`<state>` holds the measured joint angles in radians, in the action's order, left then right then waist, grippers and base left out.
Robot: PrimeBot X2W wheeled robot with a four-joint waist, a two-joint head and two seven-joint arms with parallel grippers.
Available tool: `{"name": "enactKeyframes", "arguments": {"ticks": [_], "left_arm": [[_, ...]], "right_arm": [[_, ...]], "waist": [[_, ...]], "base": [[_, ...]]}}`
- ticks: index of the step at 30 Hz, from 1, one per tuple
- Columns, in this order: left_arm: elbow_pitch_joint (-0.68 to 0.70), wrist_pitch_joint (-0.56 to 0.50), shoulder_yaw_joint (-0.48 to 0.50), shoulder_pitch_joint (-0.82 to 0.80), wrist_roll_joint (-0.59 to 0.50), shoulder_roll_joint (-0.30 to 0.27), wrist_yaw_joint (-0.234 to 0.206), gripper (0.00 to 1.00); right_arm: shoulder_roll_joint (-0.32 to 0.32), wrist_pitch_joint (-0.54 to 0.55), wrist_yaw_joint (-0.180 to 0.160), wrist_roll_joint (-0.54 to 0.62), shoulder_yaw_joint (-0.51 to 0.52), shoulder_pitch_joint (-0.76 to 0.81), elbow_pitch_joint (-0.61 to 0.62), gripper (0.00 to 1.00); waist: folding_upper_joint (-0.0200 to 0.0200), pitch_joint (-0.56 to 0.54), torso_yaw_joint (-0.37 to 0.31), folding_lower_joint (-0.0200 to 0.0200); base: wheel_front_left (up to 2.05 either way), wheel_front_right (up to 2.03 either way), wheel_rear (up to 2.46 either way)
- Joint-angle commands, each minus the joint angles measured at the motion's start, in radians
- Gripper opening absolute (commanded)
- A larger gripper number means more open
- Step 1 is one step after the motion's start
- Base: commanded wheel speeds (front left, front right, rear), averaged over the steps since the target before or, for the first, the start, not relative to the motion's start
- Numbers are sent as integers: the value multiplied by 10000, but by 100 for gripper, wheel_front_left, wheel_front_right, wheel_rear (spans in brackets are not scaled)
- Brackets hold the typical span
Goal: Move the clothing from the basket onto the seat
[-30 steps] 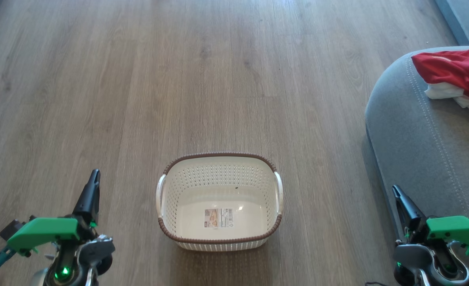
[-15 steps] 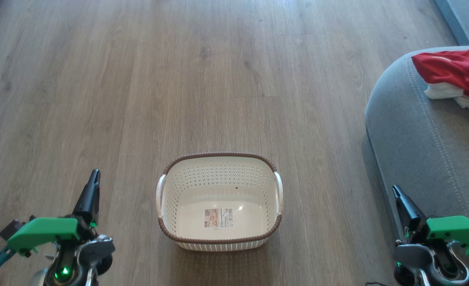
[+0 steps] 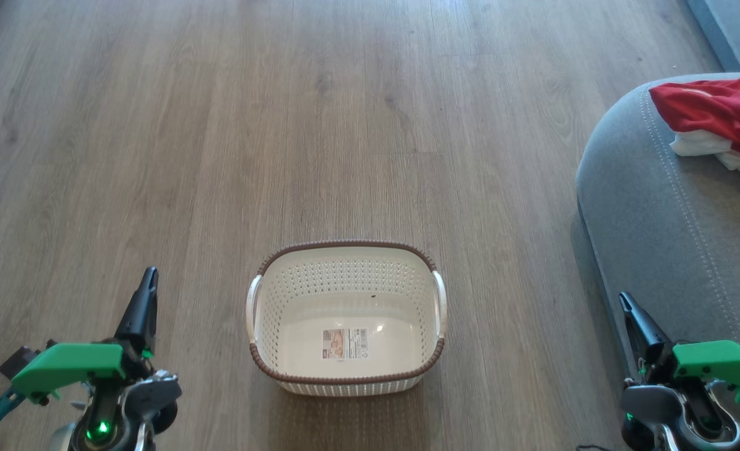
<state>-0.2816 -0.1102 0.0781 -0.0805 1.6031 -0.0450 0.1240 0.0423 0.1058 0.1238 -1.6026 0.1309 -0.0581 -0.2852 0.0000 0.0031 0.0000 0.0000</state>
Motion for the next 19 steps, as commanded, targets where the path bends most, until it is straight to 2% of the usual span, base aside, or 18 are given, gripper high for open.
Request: {"name": "enactKeyframes", "arguments": {"ticks": [1, 19], "left_arm": [[364, -32, 358, -276, 54, -53, 67, 0], [364, -31, 357, -276, 54, -53, 67, 0]], "right_arm": [[79, 74, 69, -62, -172, -499, 405, 0], [79, 73, 69, -62, -172, -499, 405, 0]], "waist": [[0, 0, 0, 0], [0, 0, 0, 0]], "base": [[0, 0, 0], [0, 0, 0]]}}
